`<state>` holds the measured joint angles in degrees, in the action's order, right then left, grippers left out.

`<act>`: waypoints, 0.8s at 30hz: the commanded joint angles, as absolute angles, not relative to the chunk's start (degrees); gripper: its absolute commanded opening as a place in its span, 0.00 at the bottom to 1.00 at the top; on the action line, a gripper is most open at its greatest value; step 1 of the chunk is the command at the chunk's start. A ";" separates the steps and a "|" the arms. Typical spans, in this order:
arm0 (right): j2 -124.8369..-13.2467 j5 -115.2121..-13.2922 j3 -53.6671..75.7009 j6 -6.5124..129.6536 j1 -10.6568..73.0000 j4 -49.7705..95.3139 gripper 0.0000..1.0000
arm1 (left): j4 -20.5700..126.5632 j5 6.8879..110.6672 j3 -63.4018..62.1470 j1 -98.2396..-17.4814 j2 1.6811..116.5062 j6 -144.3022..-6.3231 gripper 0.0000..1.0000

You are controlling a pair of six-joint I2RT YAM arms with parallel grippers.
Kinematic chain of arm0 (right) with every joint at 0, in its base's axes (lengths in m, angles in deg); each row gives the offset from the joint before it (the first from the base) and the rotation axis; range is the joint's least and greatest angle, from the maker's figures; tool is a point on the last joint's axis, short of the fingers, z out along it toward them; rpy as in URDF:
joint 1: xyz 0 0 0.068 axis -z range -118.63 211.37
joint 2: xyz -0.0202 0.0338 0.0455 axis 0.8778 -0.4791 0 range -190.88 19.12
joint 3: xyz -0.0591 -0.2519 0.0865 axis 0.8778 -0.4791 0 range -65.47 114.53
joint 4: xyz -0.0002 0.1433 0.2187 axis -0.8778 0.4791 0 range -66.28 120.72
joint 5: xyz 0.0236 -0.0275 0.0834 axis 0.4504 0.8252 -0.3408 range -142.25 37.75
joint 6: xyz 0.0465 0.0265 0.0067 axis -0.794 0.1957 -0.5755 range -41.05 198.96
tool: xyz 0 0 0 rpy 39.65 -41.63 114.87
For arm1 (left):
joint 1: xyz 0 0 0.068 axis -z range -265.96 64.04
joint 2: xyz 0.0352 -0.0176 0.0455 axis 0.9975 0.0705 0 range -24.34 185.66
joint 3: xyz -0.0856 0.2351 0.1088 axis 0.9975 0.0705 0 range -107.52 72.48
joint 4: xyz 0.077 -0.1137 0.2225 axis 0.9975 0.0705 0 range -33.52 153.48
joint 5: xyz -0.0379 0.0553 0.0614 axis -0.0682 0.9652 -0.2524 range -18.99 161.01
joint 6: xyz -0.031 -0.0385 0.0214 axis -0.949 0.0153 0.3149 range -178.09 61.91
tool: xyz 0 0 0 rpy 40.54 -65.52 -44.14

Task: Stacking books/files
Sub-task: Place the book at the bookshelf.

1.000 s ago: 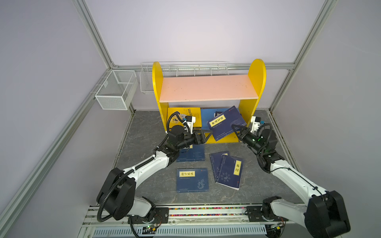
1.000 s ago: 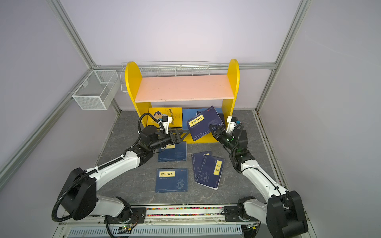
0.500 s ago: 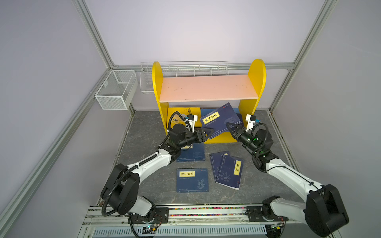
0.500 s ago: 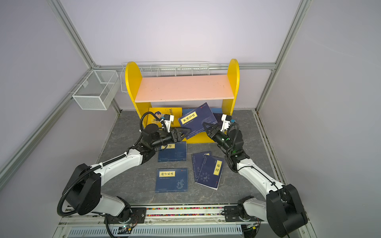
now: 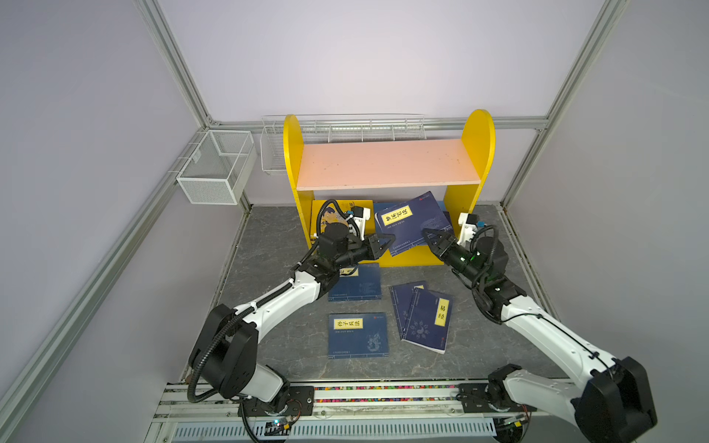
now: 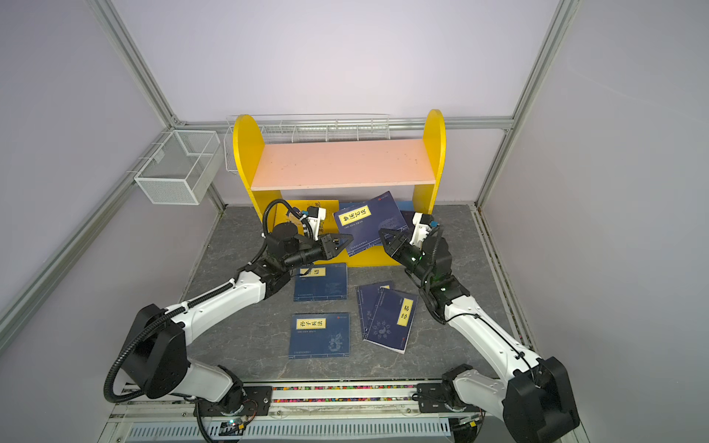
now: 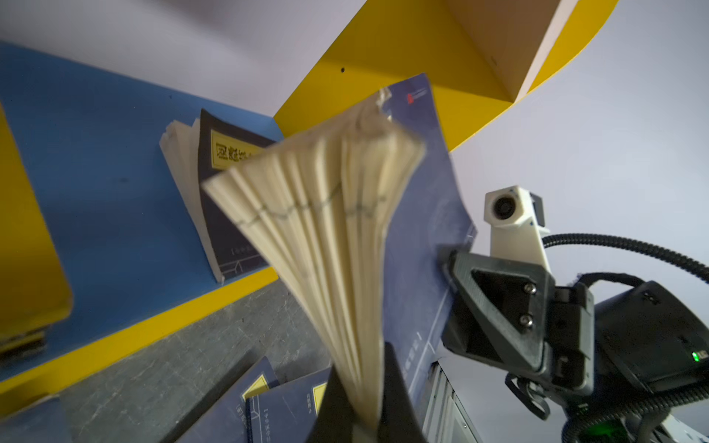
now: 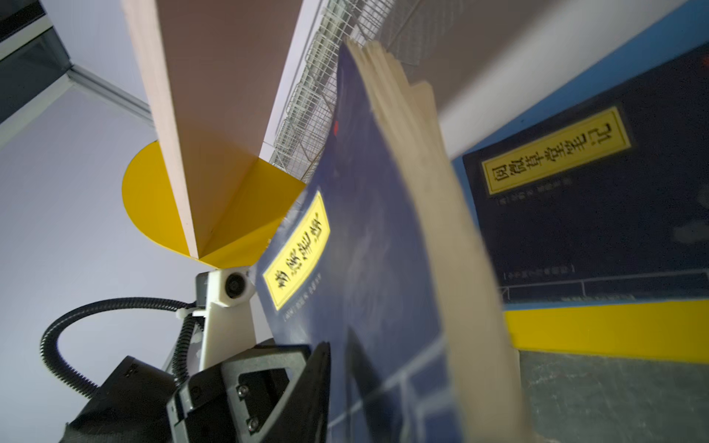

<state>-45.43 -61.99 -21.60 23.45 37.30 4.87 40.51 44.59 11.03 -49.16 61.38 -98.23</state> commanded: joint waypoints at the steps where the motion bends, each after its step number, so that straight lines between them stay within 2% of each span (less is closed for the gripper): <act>1: -41.51 -54.91 -20.31 27.84 36.91 17.91 0.49 | 49.33 46.72 2.67 -49.57 64.59 -91.49 0.00; 4: -37.35 -48.96 -21.00 29.53 37.97 24.26 0.52 | 55.86 45.66 -4.14 -49.55 69.53 -87.98 0.00; 8: -32.33 -45.77 -21.25 31.90 39.69 30.77 0.53 | 55.04 43.65 -7.54 -49.48 73.45 -86.51 0.00; 15: -26.18 -44.62 -20.54 36.05 41.87 38.53 0.54 | 57.22 44.38 -12.23 -49.33 77.75 -83.30 0.00; 24: -25.34 -46.65 -20.83 36.86 42.58 40.61 0.54 | 56.77 44.65 -17.76 -48.34 84.44 -83.93 0.00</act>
<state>-25.43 -46.06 -21.46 35.58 42.28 39.56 58.46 44.59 -14.37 -48.05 82.38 -84.29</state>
